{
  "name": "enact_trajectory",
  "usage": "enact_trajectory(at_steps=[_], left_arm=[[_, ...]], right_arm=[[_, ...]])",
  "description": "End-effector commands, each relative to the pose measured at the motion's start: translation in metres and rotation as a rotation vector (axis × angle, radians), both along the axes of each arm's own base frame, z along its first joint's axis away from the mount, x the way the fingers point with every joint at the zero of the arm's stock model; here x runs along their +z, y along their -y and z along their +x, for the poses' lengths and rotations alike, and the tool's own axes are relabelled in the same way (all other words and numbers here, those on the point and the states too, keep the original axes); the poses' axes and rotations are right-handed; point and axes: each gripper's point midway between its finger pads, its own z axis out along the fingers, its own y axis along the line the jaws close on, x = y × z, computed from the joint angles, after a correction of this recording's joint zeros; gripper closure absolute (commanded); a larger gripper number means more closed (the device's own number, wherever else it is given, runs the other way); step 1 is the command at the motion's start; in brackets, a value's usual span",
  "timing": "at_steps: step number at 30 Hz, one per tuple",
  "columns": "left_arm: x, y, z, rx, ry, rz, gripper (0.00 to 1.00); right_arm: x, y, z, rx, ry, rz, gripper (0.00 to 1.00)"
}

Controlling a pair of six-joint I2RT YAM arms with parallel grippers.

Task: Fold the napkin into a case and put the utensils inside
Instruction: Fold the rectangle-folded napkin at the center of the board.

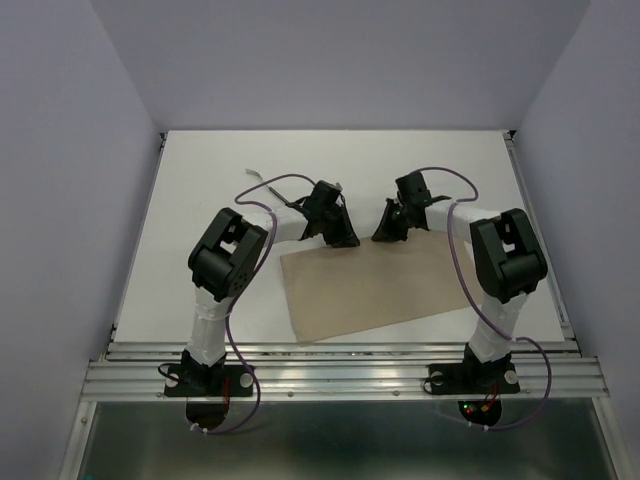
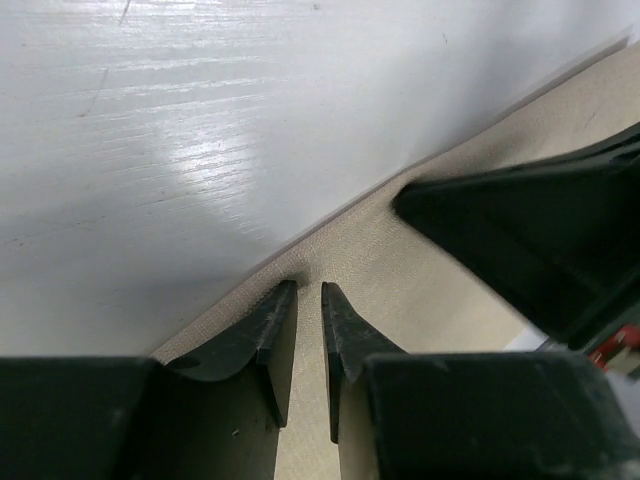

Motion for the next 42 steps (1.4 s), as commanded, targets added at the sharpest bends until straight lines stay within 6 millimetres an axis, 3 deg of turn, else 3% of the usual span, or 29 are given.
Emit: enact_trajectory(at_steps=[1,10,17,24,31,39,42], left_arm=[[-0.011,-0.017,-0.010,-0.007,-0.005,0.075,0.72],[-0.009,-0.020,-0.008,-0.023,0.009,0.106,0.72],[-0.007,-0.020,-0.007,-0.030,0.014,0.114,0.72],[0.002,-0.023,-0.003,-0.037,0.041,0.135,0.71],[0.012,-0.043,0.001,-0.019,0.071,0.191,0.71],[0.003,-0.098,-0.002,0.045,0.037,0.252,0.71],[0.005,-0.127,0.000,0.102,0.026,0.260,0.71]], right_arm=[[0.003,0.061,0.018,-0.120,0.038,-0.062,0.89],[-0.001,0.177,0.026,-0.343,0.022,-0.137,0.89],[0.002,0.233,0.027,-0.475,0.017,-0.226,0.89],[-0.006,0.250,0.030,-0.519,0.001,-0.245,0.89],[-0.025,0.262,0.022,-0.560,-0.052,-0.277,0.90],[-0.030,0.268,0.014,-0.580,-0.072,-0.291,0.90],[-0.032,0.268,0.014,-0.583,-0.075,-0.293,0.90]])
